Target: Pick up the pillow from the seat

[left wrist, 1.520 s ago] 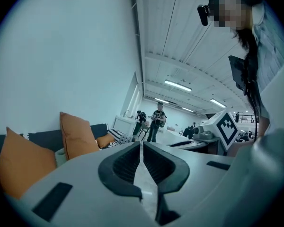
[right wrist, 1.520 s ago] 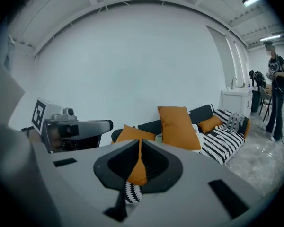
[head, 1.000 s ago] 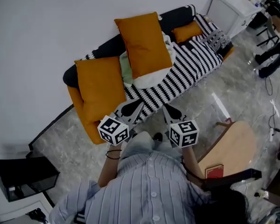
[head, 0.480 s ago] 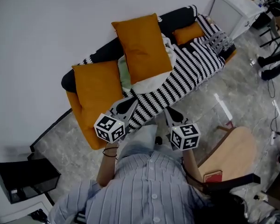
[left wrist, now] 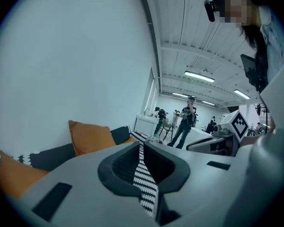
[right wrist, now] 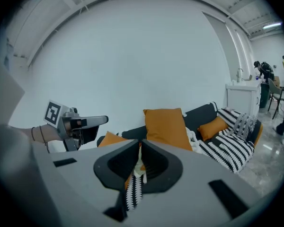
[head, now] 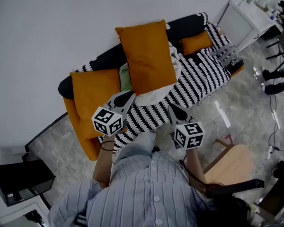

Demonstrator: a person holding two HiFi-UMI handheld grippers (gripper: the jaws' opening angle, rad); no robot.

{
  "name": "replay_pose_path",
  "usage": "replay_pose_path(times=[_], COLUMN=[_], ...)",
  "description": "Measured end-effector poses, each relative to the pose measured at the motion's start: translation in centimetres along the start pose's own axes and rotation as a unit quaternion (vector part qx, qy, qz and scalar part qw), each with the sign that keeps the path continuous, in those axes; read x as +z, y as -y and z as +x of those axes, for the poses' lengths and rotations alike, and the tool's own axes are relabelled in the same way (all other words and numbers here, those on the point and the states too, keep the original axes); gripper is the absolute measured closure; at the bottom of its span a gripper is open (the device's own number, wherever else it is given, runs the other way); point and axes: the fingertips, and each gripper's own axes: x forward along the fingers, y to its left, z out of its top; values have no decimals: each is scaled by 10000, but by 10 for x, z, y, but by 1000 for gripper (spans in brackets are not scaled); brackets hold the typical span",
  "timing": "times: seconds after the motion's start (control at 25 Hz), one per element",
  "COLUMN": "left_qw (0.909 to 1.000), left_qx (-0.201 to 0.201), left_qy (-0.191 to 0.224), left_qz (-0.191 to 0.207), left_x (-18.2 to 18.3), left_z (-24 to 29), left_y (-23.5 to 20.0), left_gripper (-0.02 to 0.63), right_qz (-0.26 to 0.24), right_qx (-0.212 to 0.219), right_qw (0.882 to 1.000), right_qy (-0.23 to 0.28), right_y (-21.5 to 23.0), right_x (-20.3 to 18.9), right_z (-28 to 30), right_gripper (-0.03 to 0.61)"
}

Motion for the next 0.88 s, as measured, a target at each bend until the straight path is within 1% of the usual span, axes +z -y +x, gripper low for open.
replay_pose_path(times=[0.2,0.32,0.52,0.68,0.88], left_qw=[9998,9998,9995,9989,9983], left_qx=[162,148,101,55,101], left_qy=[-101,-139,-227,-386,-474], left_qz=[28,-47,-184,-244,-317], left_x=[15,20,25,22,23], left_z=[36,59,96,114,136], left_y=[-78,-118,-182,-221,-255], left_gripper=[582,541,505,491,464], right_qz=[-72,-189,-411,-559,-679], right_qx=[101,105,78,163,336], right_qw=[9999,9997,9985,9972,9957], right_qy=[-16,-133,-356,-467,-533], right_y=[23,39,69,86,111], right_x=[35,48,72,89,112], right_z=[54,80,131,174,221], right_gripper=[549,549,549,549,549])
